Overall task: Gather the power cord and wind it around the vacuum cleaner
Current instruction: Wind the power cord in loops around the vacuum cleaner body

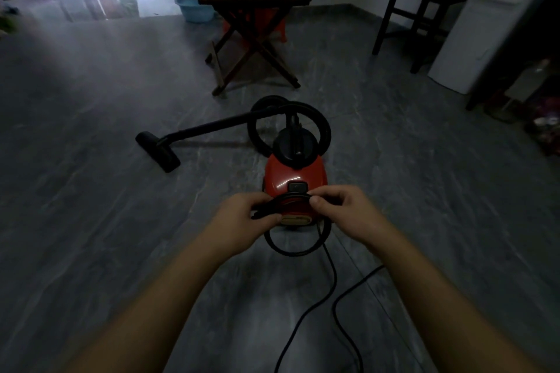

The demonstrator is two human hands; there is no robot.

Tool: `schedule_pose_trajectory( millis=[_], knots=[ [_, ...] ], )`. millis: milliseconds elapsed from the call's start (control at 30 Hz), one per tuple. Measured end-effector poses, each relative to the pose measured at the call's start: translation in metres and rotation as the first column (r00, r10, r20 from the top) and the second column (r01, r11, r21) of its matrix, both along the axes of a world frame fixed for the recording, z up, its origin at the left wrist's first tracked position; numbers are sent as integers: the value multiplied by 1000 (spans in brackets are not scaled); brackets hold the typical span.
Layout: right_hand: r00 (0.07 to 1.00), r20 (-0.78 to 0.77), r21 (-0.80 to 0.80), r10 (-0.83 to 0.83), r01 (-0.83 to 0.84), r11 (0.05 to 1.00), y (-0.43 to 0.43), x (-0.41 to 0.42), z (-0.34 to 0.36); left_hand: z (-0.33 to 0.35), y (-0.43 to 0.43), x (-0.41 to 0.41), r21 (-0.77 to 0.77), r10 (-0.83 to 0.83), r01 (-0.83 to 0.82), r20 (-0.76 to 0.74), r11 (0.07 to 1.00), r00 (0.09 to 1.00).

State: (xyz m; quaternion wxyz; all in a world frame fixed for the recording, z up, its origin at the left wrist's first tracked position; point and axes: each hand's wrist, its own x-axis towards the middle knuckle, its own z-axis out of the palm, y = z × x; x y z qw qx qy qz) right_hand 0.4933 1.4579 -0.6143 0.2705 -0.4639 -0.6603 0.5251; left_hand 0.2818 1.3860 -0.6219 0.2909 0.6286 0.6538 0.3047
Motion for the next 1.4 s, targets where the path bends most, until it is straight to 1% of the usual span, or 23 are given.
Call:
schedule_pose_trajectory(
  millis=[67,167,233,333,400,533,667,767,833,867,967,1067,1133,1267,1400],
  knots=[
    [1000,7,7,3,-3,1000,1,3,0,0,0,3,50,-26,27,-19,998,999],
    [999,38,41,3,-5,999,3,8,-2,0,-1,6,102,-58,67,-90,992,994],
    [996,85,71,23,-29,997,1,10,-3,2,0,7,83,-82,98,-180,992,980],
    [978,193,112,73,-96,989,-4,11,-6,4,-3,10,-3,-146,153,-306,988,941],
    [969,231,127,92,-124,984,-7,10,-5,3,-4,12,21,-148,169,-385,985,911],
    [971,220,155,99,-135,979,-10,6,-4,2,-3,15,85,-126,166,-352,983,928],
    [982,156,119,108,-127,985,-11,3,-8,4,-10,17,159,-98,175,-402,972,910],
    [996,48,86,71,-75,993,-10,2,-7,7,-13,16,200,-53,131,-355,971,933],
    [997,-8,64,70,-70,996,-10,1,-5,9,-13,18,169,-55,114,-320,979,946],
    [997,-27,60,76,-74,995,-10,2,-3,10,-12,18,142,-53,95,-275,985,960],
    [996,-18,108,83,-81,991,-9,3,1,16,-9,20,43,-12,14,-42,999,999],
    [997,-60,95,57,-51,994,-7,6,4,21,-7,20,-42,24,-18,152,999,988],
    [998,-45,123,36,-30,992,-6,7,5,24,-6,22,-63,45,-32,211,997,976],
    [999,-33,146,13,-8,989,-4,8,9,28,-5,28,-51,100,-89,287,995,953],
    [997,79,187,-17,2,982,-2,16,6,29,-4,26,-39,223,-224,364,974,904]
  ],
)
